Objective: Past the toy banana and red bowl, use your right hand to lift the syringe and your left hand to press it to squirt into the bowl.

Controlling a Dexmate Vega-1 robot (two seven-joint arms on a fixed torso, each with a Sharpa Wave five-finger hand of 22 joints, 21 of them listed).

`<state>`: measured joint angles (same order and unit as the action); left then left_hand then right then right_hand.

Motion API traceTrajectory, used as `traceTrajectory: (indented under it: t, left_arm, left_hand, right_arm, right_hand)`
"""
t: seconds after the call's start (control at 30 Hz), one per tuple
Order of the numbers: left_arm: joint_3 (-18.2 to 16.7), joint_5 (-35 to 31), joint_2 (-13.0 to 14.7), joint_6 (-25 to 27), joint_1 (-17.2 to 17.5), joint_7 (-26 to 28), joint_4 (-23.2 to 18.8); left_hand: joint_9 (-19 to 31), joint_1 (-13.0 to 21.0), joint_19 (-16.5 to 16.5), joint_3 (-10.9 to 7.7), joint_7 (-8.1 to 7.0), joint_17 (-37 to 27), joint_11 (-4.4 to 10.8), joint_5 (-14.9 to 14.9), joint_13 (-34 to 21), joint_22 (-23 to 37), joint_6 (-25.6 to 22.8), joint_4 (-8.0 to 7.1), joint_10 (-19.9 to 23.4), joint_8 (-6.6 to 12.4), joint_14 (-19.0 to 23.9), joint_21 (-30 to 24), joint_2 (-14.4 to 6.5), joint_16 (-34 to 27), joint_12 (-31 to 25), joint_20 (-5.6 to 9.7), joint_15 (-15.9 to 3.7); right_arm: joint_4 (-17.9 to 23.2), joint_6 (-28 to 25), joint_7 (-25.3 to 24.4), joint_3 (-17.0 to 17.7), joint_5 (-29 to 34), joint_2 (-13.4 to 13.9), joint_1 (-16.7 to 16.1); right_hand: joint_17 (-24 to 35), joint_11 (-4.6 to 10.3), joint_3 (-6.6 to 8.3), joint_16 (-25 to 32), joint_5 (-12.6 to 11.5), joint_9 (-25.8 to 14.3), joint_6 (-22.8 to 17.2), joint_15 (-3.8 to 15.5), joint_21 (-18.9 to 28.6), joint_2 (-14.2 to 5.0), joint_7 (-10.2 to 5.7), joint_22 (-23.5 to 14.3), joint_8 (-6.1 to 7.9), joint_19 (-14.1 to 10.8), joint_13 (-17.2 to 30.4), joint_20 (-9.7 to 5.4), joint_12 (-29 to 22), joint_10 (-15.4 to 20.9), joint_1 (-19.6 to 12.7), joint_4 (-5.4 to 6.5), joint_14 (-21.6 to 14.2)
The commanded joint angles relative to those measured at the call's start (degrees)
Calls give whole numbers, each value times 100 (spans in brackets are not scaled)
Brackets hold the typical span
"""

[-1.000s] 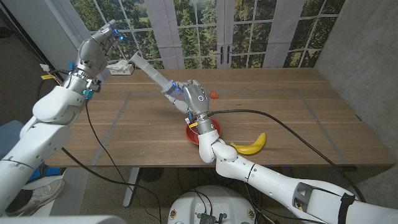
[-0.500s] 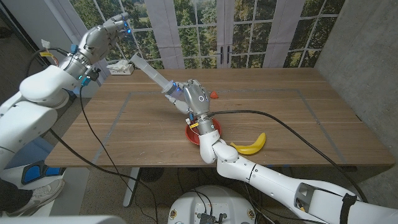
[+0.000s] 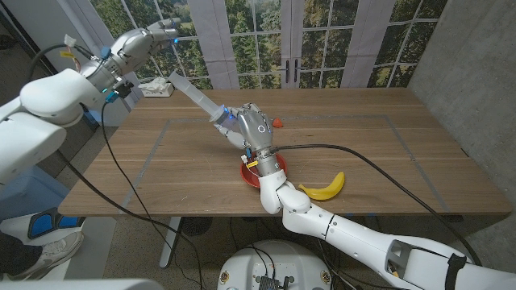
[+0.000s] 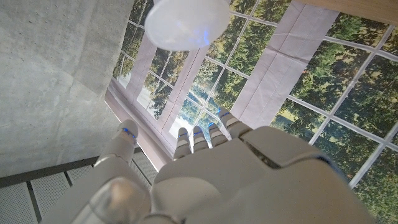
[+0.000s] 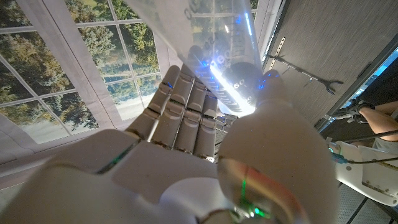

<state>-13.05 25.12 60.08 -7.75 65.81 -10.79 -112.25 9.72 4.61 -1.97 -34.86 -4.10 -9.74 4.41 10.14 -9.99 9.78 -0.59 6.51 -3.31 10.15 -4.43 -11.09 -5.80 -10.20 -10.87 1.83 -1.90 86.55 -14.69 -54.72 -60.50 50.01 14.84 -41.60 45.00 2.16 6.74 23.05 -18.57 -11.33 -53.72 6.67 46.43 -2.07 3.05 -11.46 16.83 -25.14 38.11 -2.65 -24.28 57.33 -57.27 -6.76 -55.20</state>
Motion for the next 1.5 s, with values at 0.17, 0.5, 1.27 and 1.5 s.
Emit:
traceTrajectory:
  t: [0.17, 0.5, 1.27, 1.5]
  left_arm:
    - [-50, -451, 80, 403, 54, -172, -400]
    - [165, -241, 61, 341, -51, -432, -246]
    - [292, -751, 301, 587, -27, -218, -498]
    - [437, -835, 236, 492, -98, -161, -490]
  left_hand:
    - [19, -111, 64, 19, -50, -21, 25, 26, -10, 17, 96, -40, -92, -24, -76, 22, -106, 14, 35, 284, -266]
    - [20, -158, 67, 29, -52, -28, 25, 30, -11, 18, 122, -72, -103, -19, -82, 19, -113, 7, 30, 277, -268]
    - [22, -266, 158, 48, -106, -35, 9, 47, -14, 19, 326, -157, -283, -33, -228, 35, -132, 23, 53, 279, -256]
    - [22, -283, 163, 52, -111, -36, 14, 50, -14, 19, 330, -174, -280, -23, -230, 33, -136, 17, 45, 279, -257]
  right_arm:
    - [166, -50, 57, 49, 72, 21, -103]
    - [182, -16, 29, 49, 107, 18, -111]
    - [420, 67, 271, 167, -77, 21, -219]
    - [444, 79, 298, 193, -96, 17, -238]
  right_hand:
    - [44, 942, 25, -33, -14, -11, -1157, 640, 65, -644, -1118, -2, 37, 55, 27, -874, 22, 989, -712, 64, -137]
    - [64, 941, 17, -44, -10, -13, -1165, 641, 81, -653, -1118, 0, 24, 66, 33, -874, 42, 995, -720, 68, -144]
    - [124, 942, -8, -50, 6, -15, -1194, 636, 121, -660, -1089, 8, -3, 91, 51, -873, 77, 1041, -741, 74, -192]
    - [141, 942, -14, -61, 13, -16, -1211, 633, 134, -665, -1061, 11, -9, 102, 61, -874, 83, 1068, -749, 76, -196]
